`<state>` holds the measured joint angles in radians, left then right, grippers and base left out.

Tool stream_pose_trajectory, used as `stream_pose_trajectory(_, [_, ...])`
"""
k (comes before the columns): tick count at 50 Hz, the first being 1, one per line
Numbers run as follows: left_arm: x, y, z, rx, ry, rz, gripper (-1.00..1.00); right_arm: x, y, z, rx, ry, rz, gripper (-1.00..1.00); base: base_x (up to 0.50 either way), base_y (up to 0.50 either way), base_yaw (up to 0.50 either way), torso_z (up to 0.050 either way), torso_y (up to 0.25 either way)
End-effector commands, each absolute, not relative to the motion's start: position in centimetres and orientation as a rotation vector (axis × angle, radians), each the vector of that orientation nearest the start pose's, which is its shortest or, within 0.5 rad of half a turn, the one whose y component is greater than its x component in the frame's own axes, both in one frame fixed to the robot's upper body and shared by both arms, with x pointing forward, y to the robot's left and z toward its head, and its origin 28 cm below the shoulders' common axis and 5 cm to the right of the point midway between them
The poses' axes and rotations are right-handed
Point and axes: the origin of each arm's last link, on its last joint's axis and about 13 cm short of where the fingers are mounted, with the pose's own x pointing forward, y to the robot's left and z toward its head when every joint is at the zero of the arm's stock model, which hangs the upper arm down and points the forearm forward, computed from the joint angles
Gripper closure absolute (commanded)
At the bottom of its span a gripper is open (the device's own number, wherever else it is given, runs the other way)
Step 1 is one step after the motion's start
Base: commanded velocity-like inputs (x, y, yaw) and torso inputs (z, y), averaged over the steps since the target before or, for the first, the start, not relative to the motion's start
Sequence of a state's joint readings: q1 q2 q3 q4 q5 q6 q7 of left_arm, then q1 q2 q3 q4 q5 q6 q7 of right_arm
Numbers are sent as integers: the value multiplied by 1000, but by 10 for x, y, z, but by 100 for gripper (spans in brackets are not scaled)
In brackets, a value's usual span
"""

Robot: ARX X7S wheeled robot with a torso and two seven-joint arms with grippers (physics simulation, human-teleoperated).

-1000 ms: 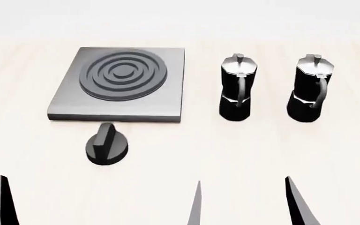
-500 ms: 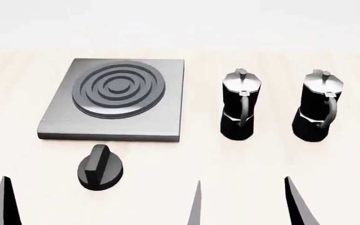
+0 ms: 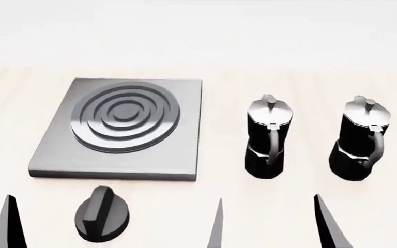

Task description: Put both moka pots on the stove.

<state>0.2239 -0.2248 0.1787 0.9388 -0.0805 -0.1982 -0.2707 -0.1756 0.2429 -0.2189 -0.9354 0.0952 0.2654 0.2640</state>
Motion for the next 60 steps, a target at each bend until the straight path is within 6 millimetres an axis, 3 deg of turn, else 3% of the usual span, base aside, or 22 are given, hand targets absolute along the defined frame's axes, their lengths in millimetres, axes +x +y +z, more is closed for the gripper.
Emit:
stream_pose_trajectory(1, [133, 196, 148, -22, -480, -33, -100, 138, -83, 148, 10, -445, 85, -100, 199, 0, 0, 0, 0])
stream_pose_trajectory(19, [132, 196, 148, -22, -480, -30, -100, 139, -82, 147, 7, -442, 76, -100, 196, 0, 0, 0, 1])
stream_pose_trajectory(60, [132, 195, 147, -25, -480, -35, -100, 139, -82, 144, 39, -434, 98, -100, 0, 113, 0, 0, 0])
